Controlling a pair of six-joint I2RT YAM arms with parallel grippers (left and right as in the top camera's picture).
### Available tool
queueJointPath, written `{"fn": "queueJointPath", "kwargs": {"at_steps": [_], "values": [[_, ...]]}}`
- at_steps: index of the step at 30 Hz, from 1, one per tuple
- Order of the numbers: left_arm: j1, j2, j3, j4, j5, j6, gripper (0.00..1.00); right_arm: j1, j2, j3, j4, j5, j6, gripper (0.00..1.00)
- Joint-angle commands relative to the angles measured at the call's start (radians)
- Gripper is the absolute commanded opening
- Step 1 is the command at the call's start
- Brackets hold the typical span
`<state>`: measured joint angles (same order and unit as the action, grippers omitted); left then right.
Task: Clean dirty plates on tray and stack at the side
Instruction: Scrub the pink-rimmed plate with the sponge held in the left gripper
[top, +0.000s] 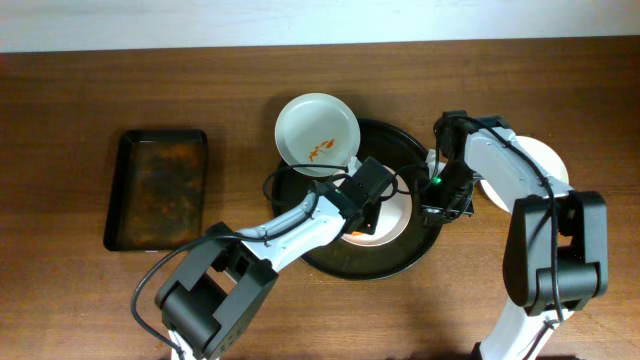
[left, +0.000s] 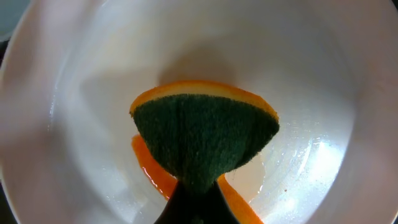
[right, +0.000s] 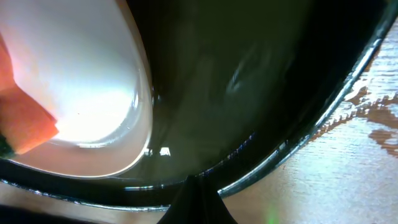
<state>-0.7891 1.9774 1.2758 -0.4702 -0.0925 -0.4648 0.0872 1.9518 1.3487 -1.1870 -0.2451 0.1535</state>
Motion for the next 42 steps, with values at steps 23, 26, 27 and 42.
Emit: {"fn": "queueJointPath", "kwargs": {"at_steps": [23, 26, 27, 42], "values": [[0.049, 0.027, 0.002, -0.018, -0.163, -0.047, 0.01, 0.076, 0.02, -0.171, 0.364, 0.111, 0.099, 0.04], [0.061, 0.027, 0.002, 0.069, -0.163, -0.047, 0.01, 0.076, 0.02, -0.171, 0.349, 0.111, 0.099, 0.04], [0.061, 0.028, 0.002, 0.097, -0.163, -0.047, 0.01, 0.076, 0.02, -0.171, 0.343, 0.111, 0.099, 0.04], [0.124, -0.05, 0.044, 0.239, -0.044, -0.005, 0.01, 0.076, 0.02, -0.171, 0.33, 0.111, 0.095, 0.04]]}}
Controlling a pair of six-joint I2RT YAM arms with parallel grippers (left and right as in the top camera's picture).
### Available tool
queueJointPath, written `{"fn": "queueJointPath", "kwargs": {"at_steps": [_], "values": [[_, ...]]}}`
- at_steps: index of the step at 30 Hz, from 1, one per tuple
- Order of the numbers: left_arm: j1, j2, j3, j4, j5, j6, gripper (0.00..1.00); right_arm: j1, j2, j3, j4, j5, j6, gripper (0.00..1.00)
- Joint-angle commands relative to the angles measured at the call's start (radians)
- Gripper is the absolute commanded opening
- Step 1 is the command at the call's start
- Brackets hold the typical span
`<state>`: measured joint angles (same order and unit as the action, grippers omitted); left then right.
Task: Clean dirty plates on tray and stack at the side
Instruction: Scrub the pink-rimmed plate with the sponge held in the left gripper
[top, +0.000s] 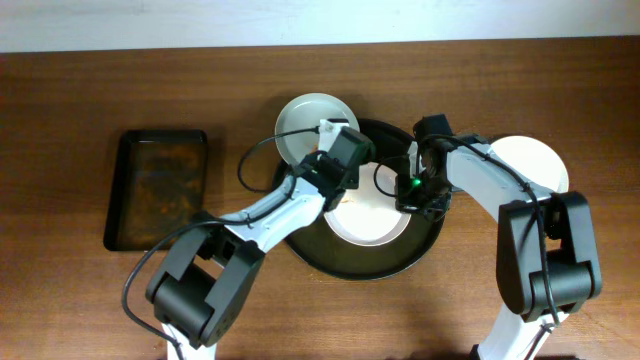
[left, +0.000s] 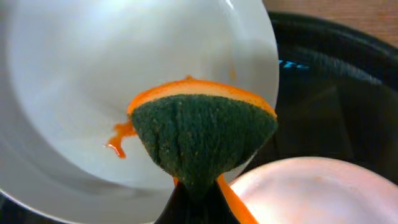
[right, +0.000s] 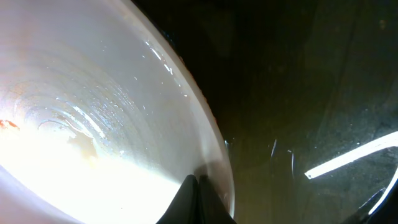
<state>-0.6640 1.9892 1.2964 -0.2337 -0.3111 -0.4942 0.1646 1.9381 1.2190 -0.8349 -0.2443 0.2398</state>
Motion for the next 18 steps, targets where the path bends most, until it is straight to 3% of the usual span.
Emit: {"fn": "queueJointPath", "kwargs": {"at_steps": [1, 3, 7, 9, 11, 16, 18], "values": [[-0.001, -0.061, 0.024, -0.004, 0.228, 0.024, 0.01, -0.001, 0.034, -0.041, -0.023, 0.111, 0.008, 0.04], [-0.001, -0.056, 0.008, -0.021, 0.352, 0.008, 0.01, -0.001, 0.034, -0.041, -0.025, 0.111, 0.008, 0.04], [0.0, 0.021, 0.0, -0.006, 0.423, -0.013, 0.01, -0.001, 0.034, -0.041, -0.029, 0.111, 0.008, 0.04], [0.0, 0.053, 0.0, -0.006, 0.414, 0.041, 0.01, -0.001, 0.034, -0.041, -0.031, 0.111, 0.008, 0.04], [0.0, 0.055, 0.0, -0.023, 0.328, 0.104, 0.01, -0.001, 0.034, -0.041, -0.034, 0.111, 0.004, 0.04], [0.008, 0.055, 0.0, -0.143, 0.117, 0.124, 0.01, -0.001, 0.034, -0.041, -0.04, 0.111, 0.004, 0.04], [0.008, 0.049, 0.0, -0.146, 0.06, 0.22, 0.01, -0.001, 0.034, -0.041, -0.04, 0.111, 0.004, 0.04]]}}
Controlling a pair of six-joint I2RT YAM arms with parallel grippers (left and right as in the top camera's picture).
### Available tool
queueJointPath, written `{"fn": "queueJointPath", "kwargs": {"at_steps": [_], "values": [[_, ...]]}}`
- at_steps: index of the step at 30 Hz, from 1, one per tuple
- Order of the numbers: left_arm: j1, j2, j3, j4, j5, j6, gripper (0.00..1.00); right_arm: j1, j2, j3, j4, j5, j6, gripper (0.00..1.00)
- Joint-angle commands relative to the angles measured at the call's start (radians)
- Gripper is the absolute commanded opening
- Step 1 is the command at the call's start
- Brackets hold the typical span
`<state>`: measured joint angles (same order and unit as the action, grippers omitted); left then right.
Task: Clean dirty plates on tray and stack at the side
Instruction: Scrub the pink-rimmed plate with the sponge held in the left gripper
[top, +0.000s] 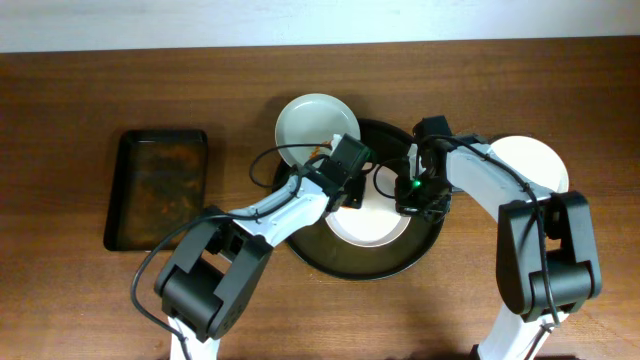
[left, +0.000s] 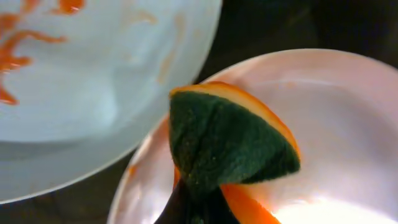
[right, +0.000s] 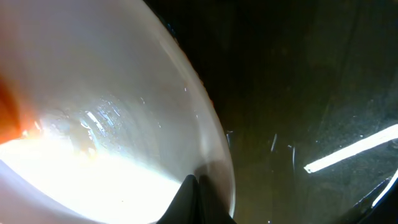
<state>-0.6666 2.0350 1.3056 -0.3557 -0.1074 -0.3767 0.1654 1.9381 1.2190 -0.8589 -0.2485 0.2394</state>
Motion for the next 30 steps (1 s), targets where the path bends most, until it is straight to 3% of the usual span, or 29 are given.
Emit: {"fn": "queueJointPath", "kwargs": {"at_steps": [1, 5, 16, 22, 25, 30], "values": [[0.011, -0.002, -0.008, -0.023, -0.174, 0.103, 0.01, -0.002, 0.034, -0.041, -0.016, 0.115, 0.005, 0.04], [0.011, -0.04, 0.002, -0.016, -0.34, 0.103, 0.01, -0.002, 0.034, -0.041, -0.016, 0.115, 0.005, 0.04], [0.032, -0.261, 0.029, -0.003, -0.337, 0.071, 0.01, -0.002, 0.034, -0.041, -0.019, 0.115, 0.005, 0.04], [0.063, -0.243, 0.02, -0.02, 0.104, 0.087, 0.01, -0.002, 0.034, -0.041, -0.021, 0.114, 0.005, 0.04], [0.063, -0.145, 0.02, 0.009, 0.225, 0.087, 0.01, -0.002, 0.034, -0.041, -0.026, 0.115, 0.005, 0.04], [0.063, -0.039, 0.02, 0.085, 0.29, 0.095, 0.01, -0.002, 0.034, -0.041, -0.026, 0.115, 0.005, 0.04]]}}
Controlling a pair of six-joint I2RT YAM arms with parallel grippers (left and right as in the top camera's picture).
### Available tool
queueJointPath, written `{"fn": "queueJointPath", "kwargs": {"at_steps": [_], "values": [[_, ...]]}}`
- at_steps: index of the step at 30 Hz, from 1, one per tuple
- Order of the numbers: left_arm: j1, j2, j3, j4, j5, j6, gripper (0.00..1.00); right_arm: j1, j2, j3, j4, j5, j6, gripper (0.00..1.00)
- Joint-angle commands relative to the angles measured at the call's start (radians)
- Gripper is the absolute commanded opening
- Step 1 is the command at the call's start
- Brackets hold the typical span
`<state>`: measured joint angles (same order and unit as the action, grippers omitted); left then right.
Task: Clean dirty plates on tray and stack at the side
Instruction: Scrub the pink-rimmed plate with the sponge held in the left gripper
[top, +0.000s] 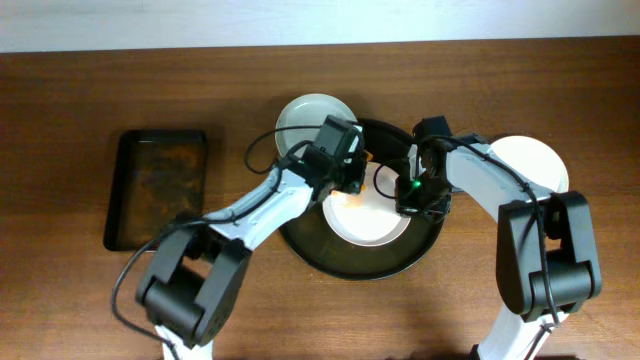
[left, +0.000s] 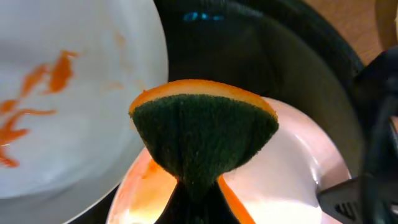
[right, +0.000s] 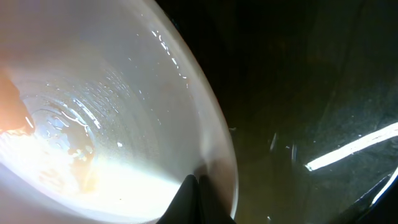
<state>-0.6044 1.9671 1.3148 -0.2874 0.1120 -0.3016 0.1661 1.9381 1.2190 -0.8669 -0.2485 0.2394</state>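
Observation:
A white plate (top: 370, 222) lies in the round black tray (top: 365, 262). In the right wrist view, my right gripper (right: 198, 184) is shut on the right rim of this plate (right: 93, 81). My left gripper (left: 198, 194) is shut on a green and orange sponge (left: 204, 140), held over the plate's upper-left edge. There the plate (left: 283, 180) shows an orange smear. A second plate (top: 312, 122) with orange streaks (left: 37, 118) leans on the tray's back-left rim. A clean plate (top: 535, 160) rests on the table at the right.
A dark rectangular pan (top: 157, 188) with brownish residue sits on the wooden table (top: 80, 290) at the left. Both arms cross over the tray, the left arm (top: 260, 205) from the front left and the right arm (top: 500, 175) from the right.
My left gripper has shifted the sponge from the middle-left of the tray plate to its upper-left edge, close to the streaked plate. The right gripper keeps its hold on the rim.
First the sponge was down in the tray plate while my right gripper sat by the tray's right rim. Later the sponge hung over the streaked plate and the right gripper held the tray plate's rim. Then the sponge was back on the tray plate, now at its edge.

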Motion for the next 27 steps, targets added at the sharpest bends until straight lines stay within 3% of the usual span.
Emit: {"fn": "queueJointPath", "kwargs": {"at_steps": [1, 7, 16, 21, 27], "values": [[0.0, 0.038, 0.011, 0.018, 0.076, 0.02, 0.01, -0.003, 0.034, -0.041, -0.018, 0.115, 0.005, 0.04], [-0.001, 0.105, 0.01, 0.006, 0.065, 0.019, 0.01, -0.003, 0.034, -0.041, -0.018, 0.114, 0.005, 0.04], [-0.001, 0.15, 0.013, 0.061, -0.373, 0.05, 0.01, -0.003, 0.034, -0.041, -0.024, 0.115, 0.005, 0.04], [-0.001, 0.134, 0.017, -0.061, -0.431, 0.05, 0.01, -0.003, 0.034, -0.041, -0.027, 0.115, 0.005, 0.04], [-0.001, -0.007, 0.017, -0.188, -0.556, 0.049, 0.01, -0.003, 0.034, -0.041, -0.028, 0.115, 0.005, 0.04]]}}
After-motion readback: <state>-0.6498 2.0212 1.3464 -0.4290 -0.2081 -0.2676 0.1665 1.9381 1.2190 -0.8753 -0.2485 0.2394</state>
